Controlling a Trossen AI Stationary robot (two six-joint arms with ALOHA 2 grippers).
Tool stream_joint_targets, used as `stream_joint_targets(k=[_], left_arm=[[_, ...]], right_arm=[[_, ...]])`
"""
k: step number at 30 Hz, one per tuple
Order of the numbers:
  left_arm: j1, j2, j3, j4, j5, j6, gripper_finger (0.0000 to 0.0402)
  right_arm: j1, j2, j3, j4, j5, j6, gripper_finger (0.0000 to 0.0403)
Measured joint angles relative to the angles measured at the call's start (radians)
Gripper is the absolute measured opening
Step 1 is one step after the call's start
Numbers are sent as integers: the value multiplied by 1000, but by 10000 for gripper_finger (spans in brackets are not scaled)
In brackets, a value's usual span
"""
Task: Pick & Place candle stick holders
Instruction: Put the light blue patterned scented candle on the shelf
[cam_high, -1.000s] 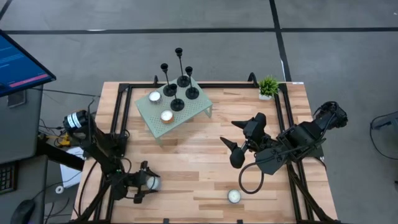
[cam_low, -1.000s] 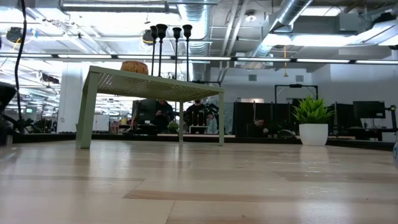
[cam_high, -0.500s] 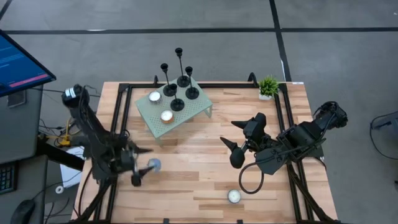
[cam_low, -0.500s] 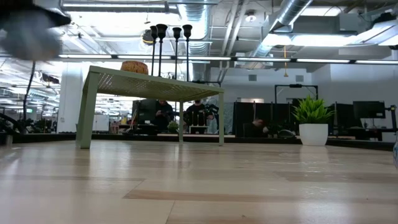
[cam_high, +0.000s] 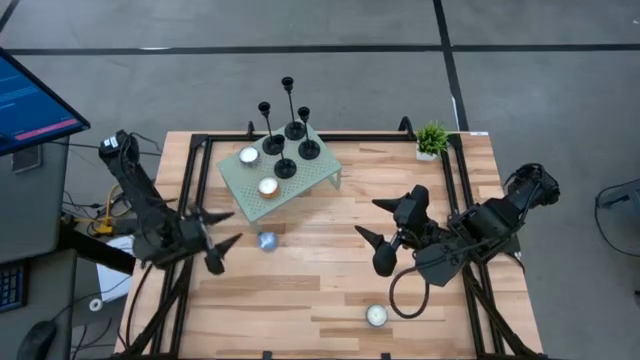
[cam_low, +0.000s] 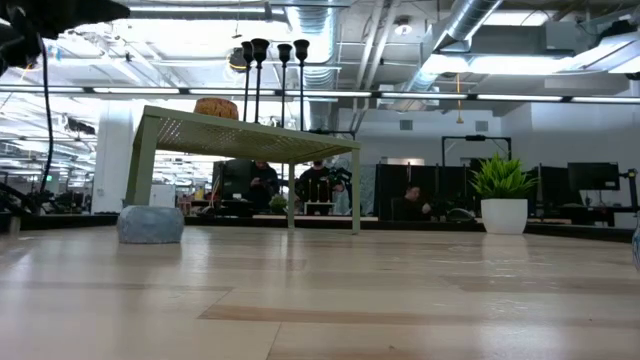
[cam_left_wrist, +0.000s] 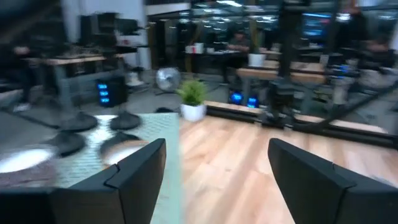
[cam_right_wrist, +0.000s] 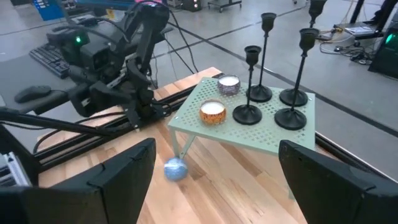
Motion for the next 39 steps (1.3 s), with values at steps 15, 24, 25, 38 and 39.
stream_joint_targets(k=[15, 24, 25, 38, 39], left_arm=[[-14, 512, 1, -7, 152, -587, 321], [9, 707, 1, -23, 421, -915, 320], [9, 711, 1, -45, 473, -945, 320], [10, 573, 0, -440, 758, -1323, 320], [10, 553, 1, -465, 755, -1323, 320]], right_arm=[[-25, -5, -202, -165, -83, 286, 330], [-236, 11, -700, 790, -460, -75, 305], [-261, 33, -743, 920, -505, -114, 304], [-458, 481, -597, 1351, -823, -548, 302], [-465, 515, -570, 1361, -838, -561, 302]])
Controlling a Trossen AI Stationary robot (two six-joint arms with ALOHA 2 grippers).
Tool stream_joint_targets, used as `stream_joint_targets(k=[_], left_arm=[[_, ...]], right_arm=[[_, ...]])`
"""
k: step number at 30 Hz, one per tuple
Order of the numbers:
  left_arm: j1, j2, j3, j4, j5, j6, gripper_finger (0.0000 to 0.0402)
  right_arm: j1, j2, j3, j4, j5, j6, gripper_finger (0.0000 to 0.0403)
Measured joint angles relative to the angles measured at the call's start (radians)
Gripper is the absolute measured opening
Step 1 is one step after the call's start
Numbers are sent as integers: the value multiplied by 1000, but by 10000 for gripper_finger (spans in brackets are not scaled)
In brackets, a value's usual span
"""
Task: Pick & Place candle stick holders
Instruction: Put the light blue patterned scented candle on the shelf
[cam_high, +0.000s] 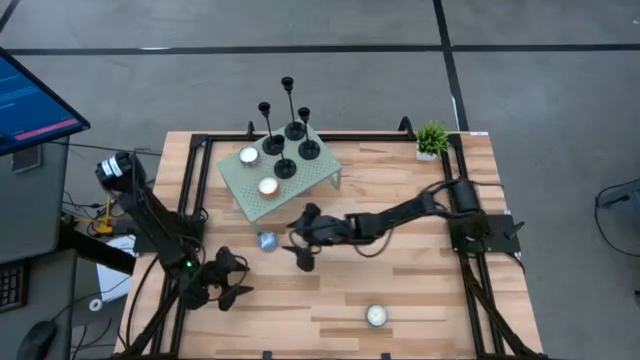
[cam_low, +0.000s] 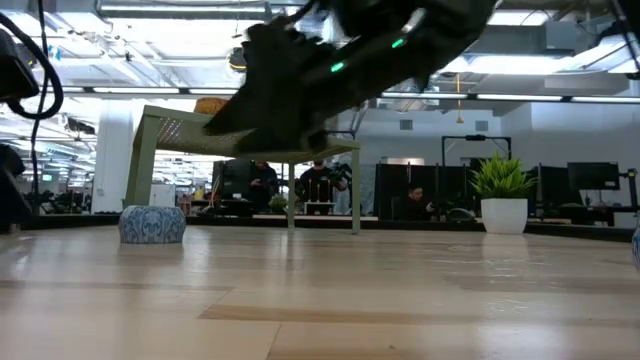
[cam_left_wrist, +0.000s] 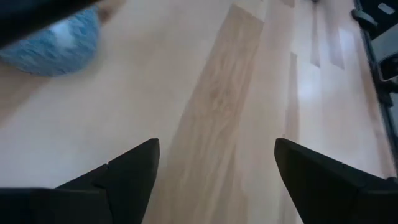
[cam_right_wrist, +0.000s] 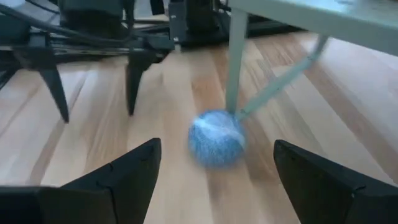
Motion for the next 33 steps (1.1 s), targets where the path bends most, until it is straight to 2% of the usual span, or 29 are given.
stream_joint_targets(k=[7, 11, 19, 29, 33], left_arm=[[-1, -115, 0, -175, -23, 0, 320], [0, -138, 0, -224, -23, 0, 320], [-1, -134, 0, -238, -38, 0, 320], [-1, -134, 0, -239, -62, 0, 320], [0, -134, 0, -239, -74, 0, 320]], right_arm=[[-33, 195, 194, 31, -79, -43, 302], [-47, 269, 264, 23, -74, -75, 302], [-55, 359, 358, 16, -77, -97, 305], [-61, 418, 429, 12, -72, -121, 354], [-61, 419, 428, -25, -72, -120, 358]])
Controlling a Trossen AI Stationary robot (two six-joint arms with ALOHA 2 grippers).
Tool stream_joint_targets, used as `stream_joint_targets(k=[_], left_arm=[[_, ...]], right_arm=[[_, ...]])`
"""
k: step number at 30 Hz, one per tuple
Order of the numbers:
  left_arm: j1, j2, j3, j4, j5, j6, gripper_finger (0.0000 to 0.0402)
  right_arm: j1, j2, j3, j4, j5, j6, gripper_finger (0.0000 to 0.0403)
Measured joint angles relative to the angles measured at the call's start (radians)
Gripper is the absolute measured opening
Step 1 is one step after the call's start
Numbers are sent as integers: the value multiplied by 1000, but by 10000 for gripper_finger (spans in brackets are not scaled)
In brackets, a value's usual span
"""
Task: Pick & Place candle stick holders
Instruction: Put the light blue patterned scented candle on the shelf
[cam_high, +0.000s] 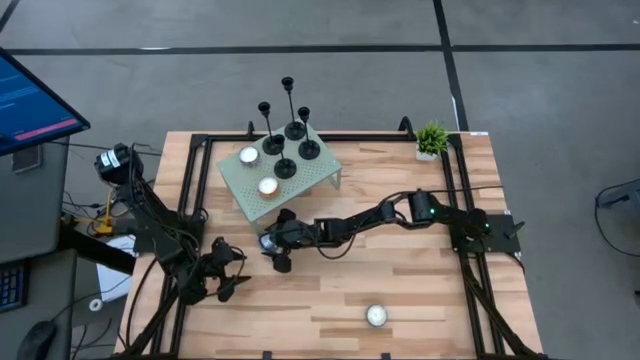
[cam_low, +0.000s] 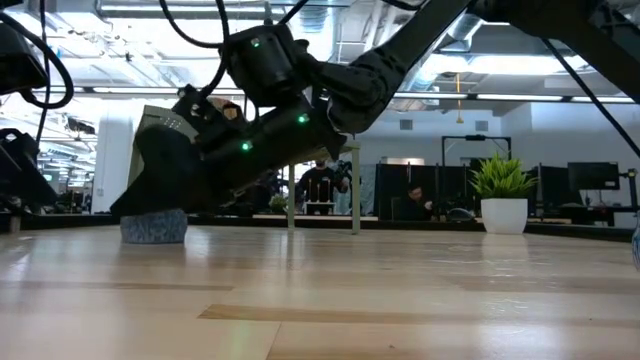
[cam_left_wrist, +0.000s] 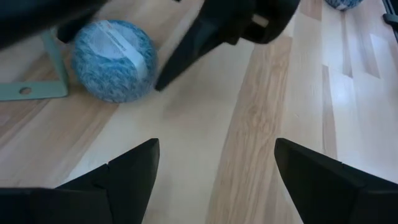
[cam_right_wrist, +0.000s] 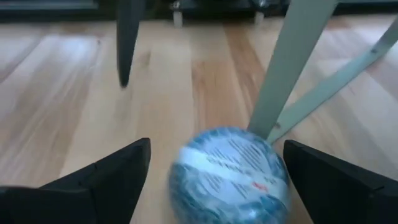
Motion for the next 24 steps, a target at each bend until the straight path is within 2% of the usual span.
stream_joint_targets(k=[8, 24], left_arm=[[0, 0, 0, 0, -47, 0, 320], [-1, 0, 0, 12, -47, -3, 320]], right_arm=[[-8, 0, 0, -37, 0, 6, 337], [22, 38, 2, -24, 13, 94, 303]])
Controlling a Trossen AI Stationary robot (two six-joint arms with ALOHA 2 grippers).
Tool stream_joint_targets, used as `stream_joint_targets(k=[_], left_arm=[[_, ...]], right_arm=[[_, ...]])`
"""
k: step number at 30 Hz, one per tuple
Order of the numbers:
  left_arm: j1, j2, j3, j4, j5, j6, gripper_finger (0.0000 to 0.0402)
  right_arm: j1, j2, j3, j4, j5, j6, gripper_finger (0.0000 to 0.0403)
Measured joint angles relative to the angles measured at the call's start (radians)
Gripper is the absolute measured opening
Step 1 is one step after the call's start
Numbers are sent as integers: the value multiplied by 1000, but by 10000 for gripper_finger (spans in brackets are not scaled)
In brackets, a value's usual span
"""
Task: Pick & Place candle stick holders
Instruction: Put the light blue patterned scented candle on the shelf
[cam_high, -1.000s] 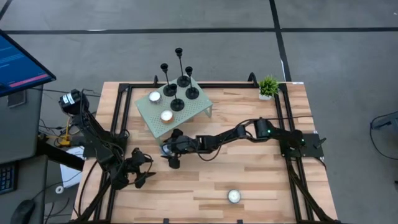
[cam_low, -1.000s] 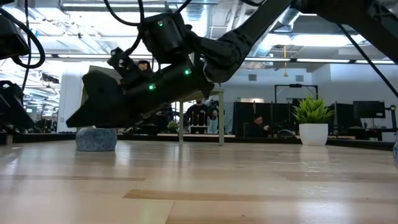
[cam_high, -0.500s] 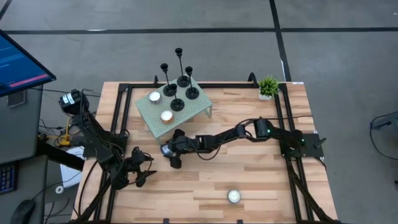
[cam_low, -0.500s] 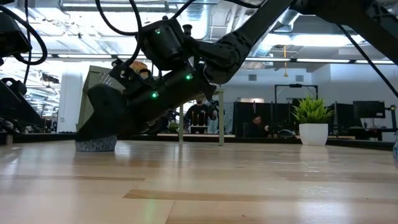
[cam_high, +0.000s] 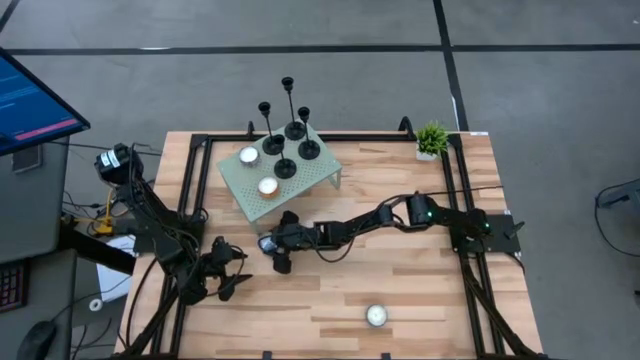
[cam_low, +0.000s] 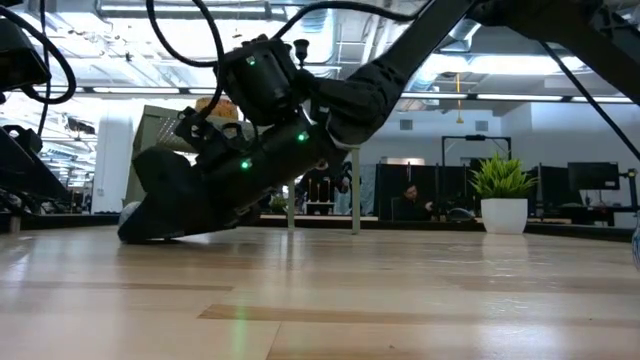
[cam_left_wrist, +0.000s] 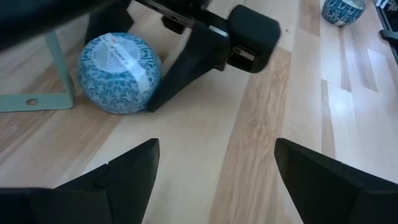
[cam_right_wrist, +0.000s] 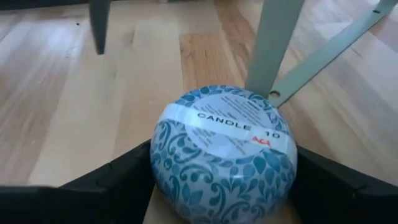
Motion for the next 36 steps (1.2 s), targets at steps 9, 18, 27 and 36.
stream_joint_targets(k=[9, 18, 27, 36], left_arm=[[0, 0, 0, 12, 0, 0, 320], [0, 0, 0, 27, 0, 0, 320], [0, 0, 0, 45, -15, 0, 320], [1, 0, 0, 90, -65, 0, 320]], right_arm=[[19, -93, -5, -131, -86, 120, 301], [66, -287, -3, -697, -185, 95, 301], [89, -389, -3, -1323, -173, 171, 301], [118, -420, -4, -1400, -136, 163, 301]])
